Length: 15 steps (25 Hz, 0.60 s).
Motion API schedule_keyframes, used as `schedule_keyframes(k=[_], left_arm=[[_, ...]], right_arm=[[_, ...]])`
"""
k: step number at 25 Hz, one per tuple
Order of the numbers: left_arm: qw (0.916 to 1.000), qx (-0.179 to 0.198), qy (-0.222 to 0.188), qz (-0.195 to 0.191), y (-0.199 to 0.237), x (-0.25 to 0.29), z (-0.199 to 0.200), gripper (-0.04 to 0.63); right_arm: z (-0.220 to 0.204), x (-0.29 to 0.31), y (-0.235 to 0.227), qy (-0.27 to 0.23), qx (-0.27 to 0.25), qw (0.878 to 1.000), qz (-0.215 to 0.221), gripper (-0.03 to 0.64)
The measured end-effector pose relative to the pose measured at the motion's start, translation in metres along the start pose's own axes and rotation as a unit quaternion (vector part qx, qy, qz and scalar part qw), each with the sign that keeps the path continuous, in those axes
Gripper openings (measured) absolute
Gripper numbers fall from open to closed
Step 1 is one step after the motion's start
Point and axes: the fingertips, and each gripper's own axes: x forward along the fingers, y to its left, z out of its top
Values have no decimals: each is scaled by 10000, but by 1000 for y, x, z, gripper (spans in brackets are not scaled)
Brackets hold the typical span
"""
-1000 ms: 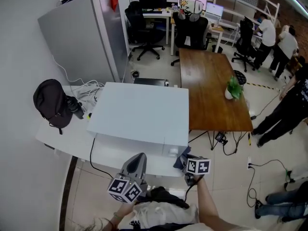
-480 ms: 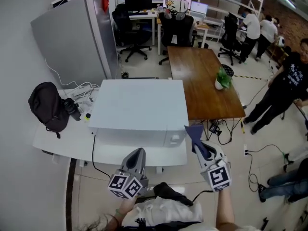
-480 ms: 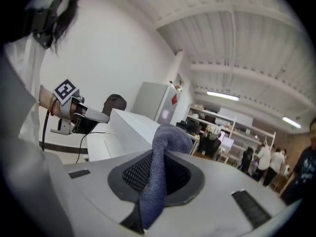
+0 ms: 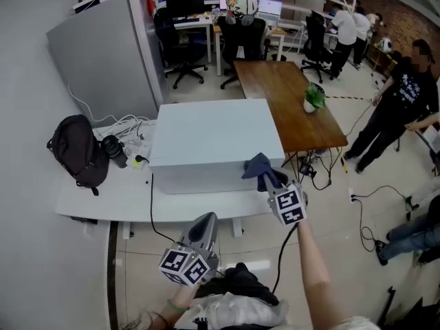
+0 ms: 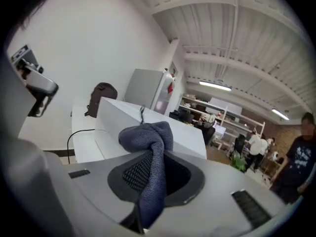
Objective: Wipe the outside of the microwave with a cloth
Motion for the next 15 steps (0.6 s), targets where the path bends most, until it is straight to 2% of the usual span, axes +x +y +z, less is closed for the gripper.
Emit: schedule_keyframes(k=[5, 8, 12, 15], left_arm=[[9998, -34, -182, 64, 2, -12, 8, -11], [9996, -66, -225, 180, 7, -13, 9, -11], [9989, -25, -257, 386, 17, -14, 12, -11], [9981, -43, -267, 550, 23, -17, 10, -11]], right_arm=[[-38, 13, 17, 212, 828, 9963, -64, 75], [-75, 20, 39, 710, 861, 9936, 174, 75], [-144, 35, 70, 1556, 1275, 9783, 501, 75], [-179, 36, 80, 1936, 1618, 9658, 603, 75]])
